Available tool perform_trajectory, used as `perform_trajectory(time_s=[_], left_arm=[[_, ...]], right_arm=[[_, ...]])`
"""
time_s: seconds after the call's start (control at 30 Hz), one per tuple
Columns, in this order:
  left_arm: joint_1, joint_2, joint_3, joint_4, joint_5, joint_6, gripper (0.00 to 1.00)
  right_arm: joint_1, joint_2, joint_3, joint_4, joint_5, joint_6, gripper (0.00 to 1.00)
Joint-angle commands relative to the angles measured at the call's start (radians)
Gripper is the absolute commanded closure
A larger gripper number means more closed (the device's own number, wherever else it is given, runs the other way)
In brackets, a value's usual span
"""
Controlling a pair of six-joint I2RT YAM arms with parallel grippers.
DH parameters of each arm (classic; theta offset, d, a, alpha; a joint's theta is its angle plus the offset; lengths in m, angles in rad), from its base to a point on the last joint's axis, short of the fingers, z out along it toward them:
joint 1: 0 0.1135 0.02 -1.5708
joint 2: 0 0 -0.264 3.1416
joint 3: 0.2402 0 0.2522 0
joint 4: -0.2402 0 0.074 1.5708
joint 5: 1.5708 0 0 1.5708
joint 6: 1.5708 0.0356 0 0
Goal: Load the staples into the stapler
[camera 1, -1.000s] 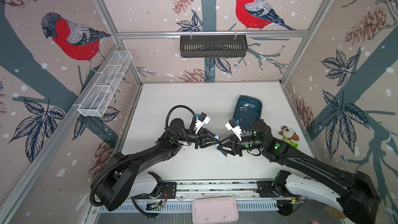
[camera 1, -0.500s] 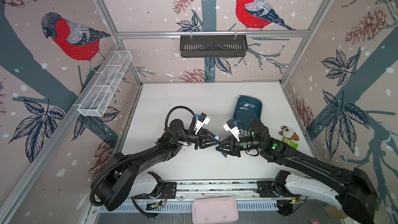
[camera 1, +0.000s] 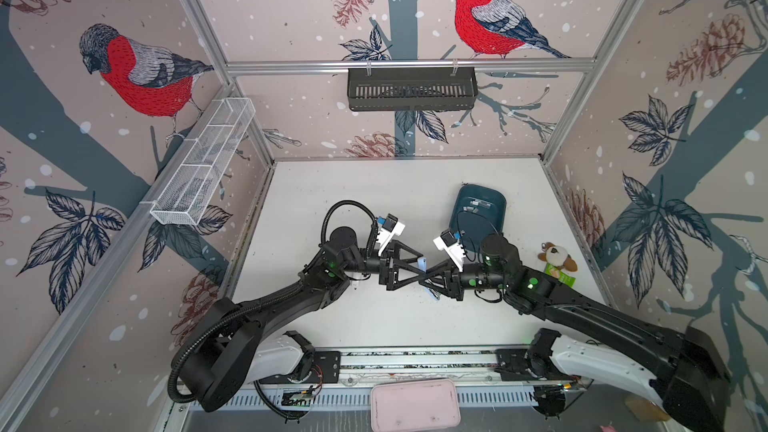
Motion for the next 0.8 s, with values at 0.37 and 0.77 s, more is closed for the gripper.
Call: perform_trajectory(time_s=[0.37,0.77], left_arm=[[0.009,-0.314,0.062,-0.694,-0.624,0.165,0.01],[0.009,-0.511,0.126,-0.976,-0.778,0.194,0.01]], right_arm=[[0.0,-0.017,-0.026,-0.118,0.346,-0.044,0.83],[0.033,0.119,0.035,-0.117,0.61,-0.086,0.83]])
